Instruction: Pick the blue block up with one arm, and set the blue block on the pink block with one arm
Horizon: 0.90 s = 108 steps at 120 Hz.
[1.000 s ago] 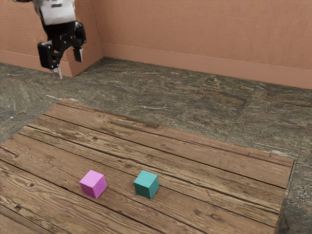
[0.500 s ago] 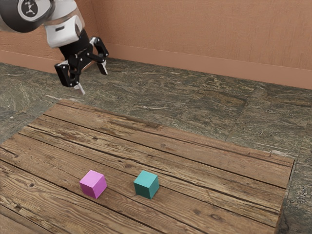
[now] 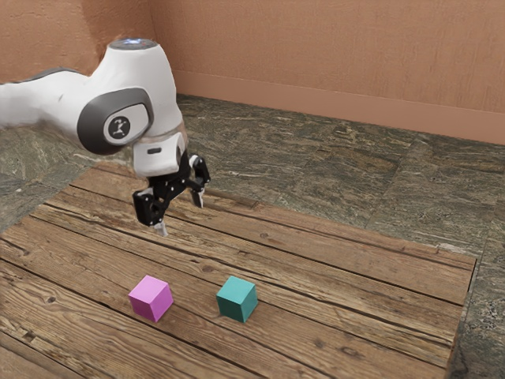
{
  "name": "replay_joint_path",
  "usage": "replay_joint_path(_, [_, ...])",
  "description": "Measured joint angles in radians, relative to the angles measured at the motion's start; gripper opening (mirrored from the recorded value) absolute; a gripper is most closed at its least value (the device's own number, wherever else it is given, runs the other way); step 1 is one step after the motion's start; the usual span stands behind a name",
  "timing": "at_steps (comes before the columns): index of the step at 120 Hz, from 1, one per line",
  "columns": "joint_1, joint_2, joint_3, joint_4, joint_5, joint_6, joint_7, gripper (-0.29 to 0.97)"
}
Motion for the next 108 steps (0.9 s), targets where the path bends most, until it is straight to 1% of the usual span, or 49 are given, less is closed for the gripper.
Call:
replay_joint_path(5, [0.000, 0.057, -0.011, 0.018, 0.002, 0.021, 0.002, 0.68])
replay_joint_path(10, [0.000, 0.089, -0.020, 0.024, 0.014, 0.038, 0.011, 0.68])
replay_joint_path(24, [-0.004, 0.109, -0.032, -0.014, 0.049, 0.064, 0.070, 0.68])
replay_joint_path(46, [-0.007, 0.128, -0.039, -0.041, 0.087, 0.072, 0.368, 0.68])
replay_joint_path(61, [0.055, 0.149, -0.104, -0.044, 0.088, 0.117, 0.616, 0.68])
replay_joint_path(76, [0.079, 0.182, -0.139, -0.076, 0.083, 0.175, 0.829, 0.68])
replay_joint_path(84, [0.068, 0.207, -0.156, -0.080, 0.074, 0.209, 0.927, 0.68])
replay_joint_path(99, [-0.004, 0.246, -0.168, -0.082, 0.047, 0.265, 1.082, 0.68])
replay_joint_path(108, [-0.005, 0.258, -0.163, -0.082, 0.039, 0.292, 1.161, 0.68])
